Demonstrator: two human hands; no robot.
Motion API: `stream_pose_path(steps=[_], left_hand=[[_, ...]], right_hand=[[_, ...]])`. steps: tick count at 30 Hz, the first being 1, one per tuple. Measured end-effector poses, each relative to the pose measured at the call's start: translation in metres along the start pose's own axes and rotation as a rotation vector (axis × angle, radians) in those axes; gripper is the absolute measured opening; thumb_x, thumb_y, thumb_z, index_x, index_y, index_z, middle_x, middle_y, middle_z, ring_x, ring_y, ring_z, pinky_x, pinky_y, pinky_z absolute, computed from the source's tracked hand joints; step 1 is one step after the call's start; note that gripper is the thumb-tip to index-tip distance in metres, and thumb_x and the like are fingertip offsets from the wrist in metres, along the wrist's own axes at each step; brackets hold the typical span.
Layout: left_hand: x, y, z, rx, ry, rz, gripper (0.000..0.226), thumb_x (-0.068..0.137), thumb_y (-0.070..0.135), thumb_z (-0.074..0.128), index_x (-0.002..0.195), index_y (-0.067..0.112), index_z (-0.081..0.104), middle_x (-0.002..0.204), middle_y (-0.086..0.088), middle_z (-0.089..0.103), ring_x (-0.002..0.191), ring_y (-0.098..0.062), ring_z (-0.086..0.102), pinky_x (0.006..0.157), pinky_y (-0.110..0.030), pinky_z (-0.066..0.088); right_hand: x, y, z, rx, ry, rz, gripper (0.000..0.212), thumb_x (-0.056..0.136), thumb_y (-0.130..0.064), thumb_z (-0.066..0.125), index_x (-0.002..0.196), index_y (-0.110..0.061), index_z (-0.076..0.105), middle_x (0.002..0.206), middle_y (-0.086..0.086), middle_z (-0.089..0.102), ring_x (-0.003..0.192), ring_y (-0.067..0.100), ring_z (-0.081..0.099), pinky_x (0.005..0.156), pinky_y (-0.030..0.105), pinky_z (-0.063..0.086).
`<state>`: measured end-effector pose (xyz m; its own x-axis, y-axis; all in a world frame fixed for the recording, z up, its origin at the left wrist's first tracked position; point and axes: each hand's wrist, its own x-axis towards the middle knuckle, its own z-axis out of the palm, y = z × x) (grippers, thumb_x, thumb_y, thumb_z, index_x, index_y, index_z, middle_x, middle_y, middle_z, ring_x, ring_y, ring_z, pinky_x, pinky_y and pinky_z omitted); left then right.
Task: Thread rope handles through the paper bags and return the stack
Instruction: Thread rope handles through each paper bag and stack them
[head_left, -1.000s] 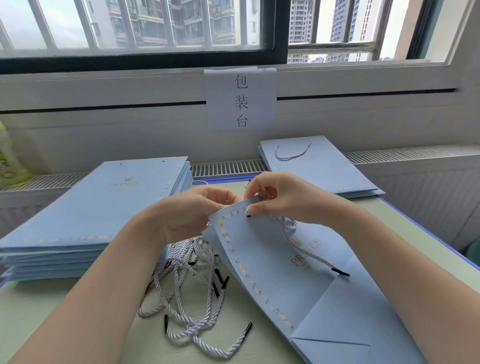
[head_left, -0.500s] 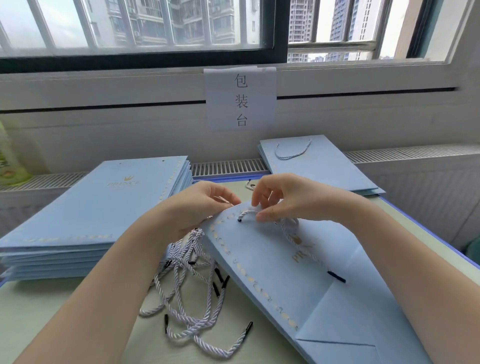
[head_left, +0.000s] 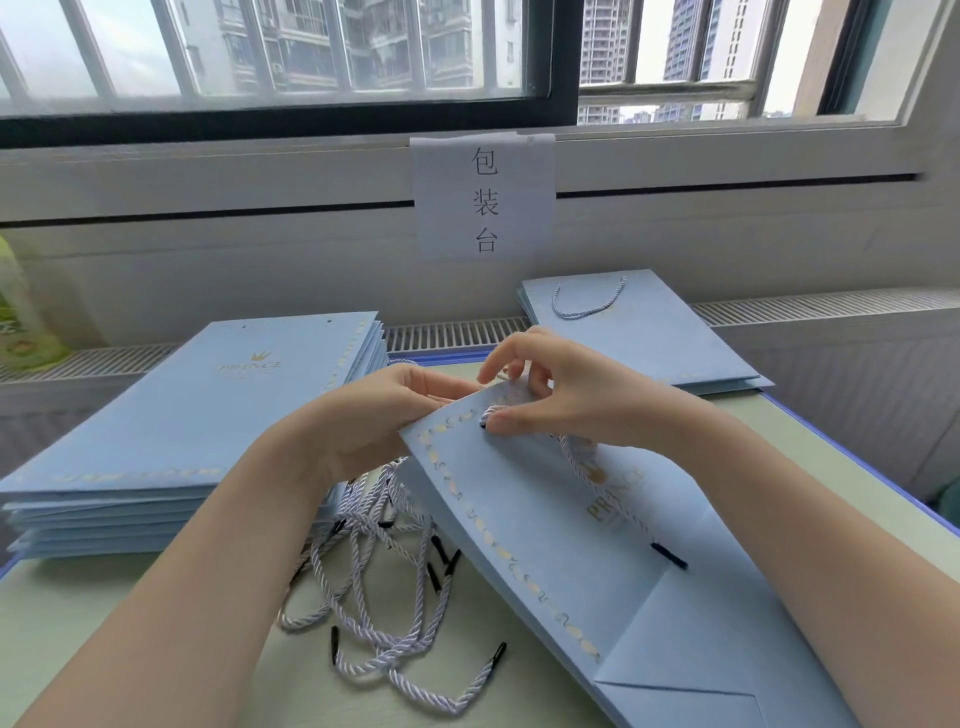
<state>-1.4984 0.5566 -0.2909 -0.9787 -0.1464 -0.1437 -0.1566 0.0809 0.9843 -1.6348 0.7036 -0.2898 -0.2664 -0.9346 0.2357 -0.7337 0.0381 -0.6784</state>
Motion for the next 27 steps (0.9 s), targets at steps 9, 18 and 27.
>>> stream_pose_path(steps=[9,18,27], left_hand=[[0.002,0.001,0.003,0.251,0.013,0.073,0.011,0.070,0.010,0.068,0.079,0.008,0.074,0.084,-0.012,0.070,0.069,-0.017,0.065,0.061,-0.021,0.053],[0.003,-0.001,0.004,0.218,0.082,-0.013,0.016,0.089,0.007,0.060,0.102,-0.001,0.066,0.088,-0.012,0.069,0.070,-0.014,0.064,0.060,-0.020,0.051],[0.014,-0.012,0.009,0.588,0.275,-0.056,0.023,0.092,0.040,0.055,0.085,0.020,0.067,0.082,0.004,0.065,0.076,-0.010,0.056,0.074,-0.025,0.043]], right_hand=[[0.002,0.006,-0.002,-0.055,-0.031,0.061,0.025,0.074,-0.034,0.076,0.085,-0.025,0.056,0.098,-0.009,0.041,0.062,-0.002,0.043,0.067,0.019,0.041],[0.002,0.010,-0.003,-0.073,-0.020,0.028,0.023,0.079,-0.025,0.074,0.097,-0.030,0.061,0.114,-0.003,0.057,0.076,0.009,0.057,0.077,0.030,0.052],[0.005,0.020,0.005,-0.332,-0.061,0.055,0.039,0.086,-0.006,0.058,0.123,-0.020,0.052,0.111,-0.007,0.050,0.085,0.013,0.053,0.072,0.012,0.044]])
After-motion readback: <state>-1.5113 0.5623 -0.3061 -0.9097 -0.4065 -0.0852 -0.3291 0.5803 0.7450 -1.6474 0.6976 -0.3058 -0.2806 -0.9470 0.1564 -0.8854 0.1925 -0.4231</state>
